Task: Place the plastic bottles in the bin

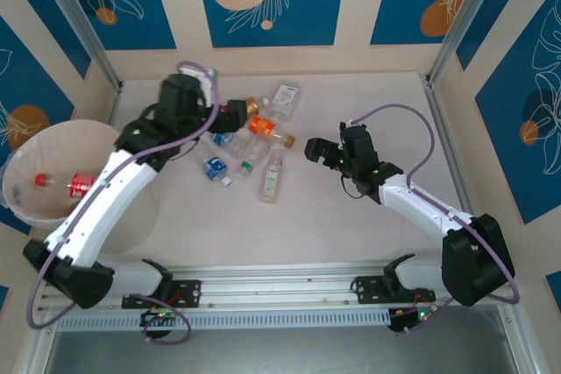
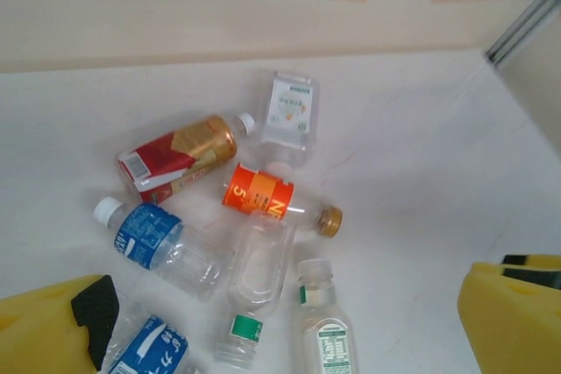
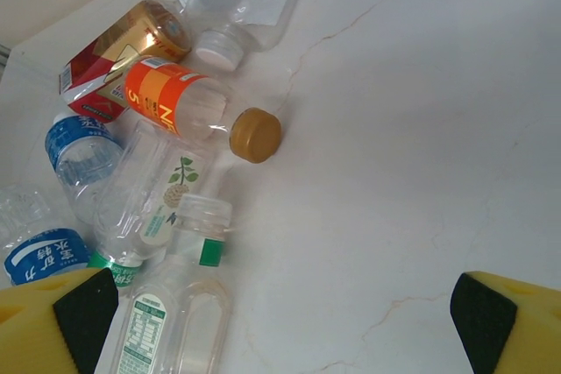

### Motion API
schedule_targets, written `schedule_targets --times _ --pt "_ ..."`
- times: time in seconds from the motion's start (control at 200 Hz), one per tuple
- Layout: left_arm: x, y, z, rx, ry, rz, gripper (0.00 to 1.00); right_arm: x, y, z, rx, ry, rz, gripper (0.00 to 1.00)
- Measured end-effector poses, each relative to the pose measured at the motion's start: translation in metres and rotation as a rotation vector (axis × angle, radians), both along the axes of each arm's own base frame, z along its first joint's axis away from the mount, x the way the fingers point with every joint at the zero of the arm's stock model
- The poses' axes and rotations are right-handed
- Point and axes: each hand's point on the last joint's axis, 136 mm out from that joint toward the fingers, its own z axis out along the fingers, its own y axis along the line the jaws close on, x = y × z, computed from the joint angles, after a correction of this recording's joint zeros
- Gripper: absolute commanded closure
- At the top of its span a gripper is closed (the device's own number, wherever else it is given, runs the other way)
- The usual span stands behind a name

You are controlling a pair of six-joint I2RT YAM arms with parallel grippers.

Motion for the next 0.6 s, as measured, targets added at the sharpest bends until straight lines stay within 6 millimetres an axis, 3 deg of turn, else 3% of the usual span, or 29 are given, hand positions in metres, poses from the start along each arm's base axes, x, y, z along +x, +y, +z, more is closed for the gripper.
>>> schedule_targets --times 0.17,0.36,0.6 --pt "0.01 -0.031 -0.063 0.106 0.095 0.0 0.0 -0.003 -0.012 0.005 -0.001 -0.015 -0.043 0.0" --pt "0.008 -0.064 -0.139 0.208 0.238 -0.023 0.0 -0.008 -0.021 0.007 0.0 -0.021 -0.066 0.0" --pt "-0.01 -0.09 -0.204 0.274 0.35 -0.037 0.0 -0.012 -0.028 0.005 -0.007 -0.014 -0.08 0.0"
